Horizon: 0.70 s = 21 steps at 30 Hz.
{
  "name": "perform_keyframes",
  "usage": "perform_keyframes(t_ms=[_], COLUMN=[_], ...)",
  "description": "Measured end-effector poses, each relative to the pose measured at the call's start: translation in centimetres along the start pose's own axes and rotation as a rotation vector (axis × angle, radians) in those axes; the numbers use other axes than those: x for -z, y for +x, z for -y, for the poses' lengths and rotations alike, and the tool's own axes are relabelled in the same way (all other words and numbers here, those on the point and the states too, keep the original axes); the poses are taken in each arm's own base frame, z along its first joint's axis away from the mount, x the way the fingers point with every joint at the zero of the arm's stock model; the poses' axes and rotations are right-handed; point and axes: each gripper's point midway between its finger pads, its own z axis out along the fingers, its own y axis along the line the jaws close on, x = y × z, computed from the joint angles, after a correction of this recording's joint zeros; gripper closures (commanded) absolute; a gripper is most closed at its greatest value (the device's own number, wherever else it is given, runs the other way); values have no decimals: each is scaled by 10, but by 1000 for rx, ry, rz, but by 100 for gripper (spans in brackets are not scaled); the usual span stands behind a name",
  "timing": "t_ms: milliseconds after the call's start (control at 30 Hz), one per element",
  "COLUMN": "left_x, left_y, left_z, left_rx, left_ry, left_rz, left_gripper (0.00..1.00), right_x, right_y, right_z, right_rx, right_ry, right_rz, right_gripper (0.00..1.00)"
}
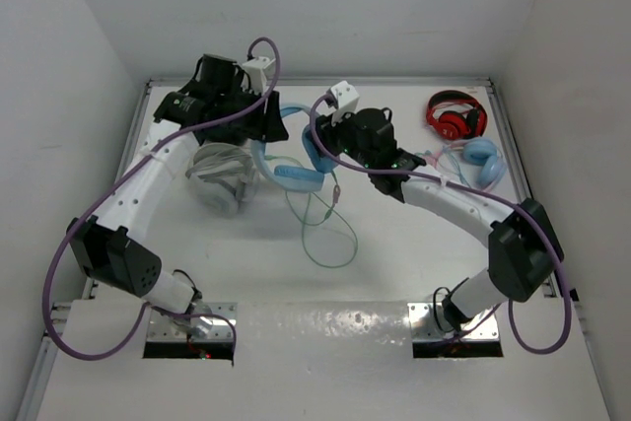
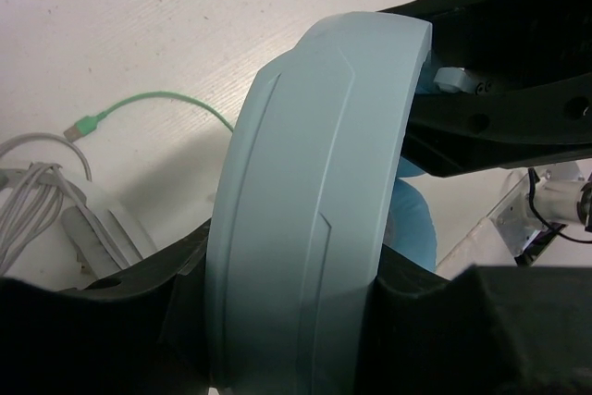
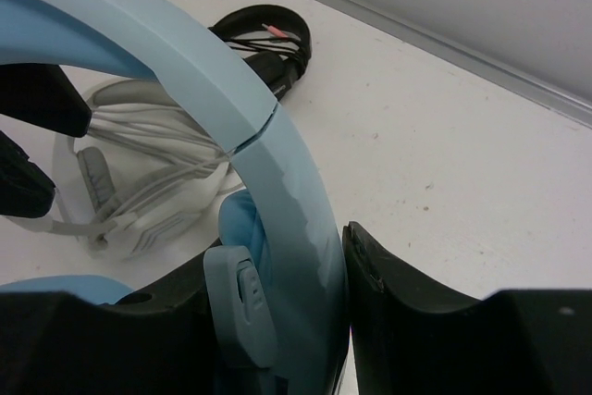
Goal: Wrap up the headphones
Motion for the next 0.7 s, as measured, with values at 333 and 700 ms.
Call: perform_keyframes(t_ms=[333,700], left_x=[-1,-8], left_y=[7,7], left_z=[-6,-10], left_rx=[-8,-32], left_ry=[-40,-18], left_rz=[-29,-12], left_gripper=[100,100], right_x=[11,13], right_y=[24,11], right_z=[0,10], right_rx=[-106,-28], right_ry=[36,49], right_rz=[-23,-68], right_gripper=[100,12])
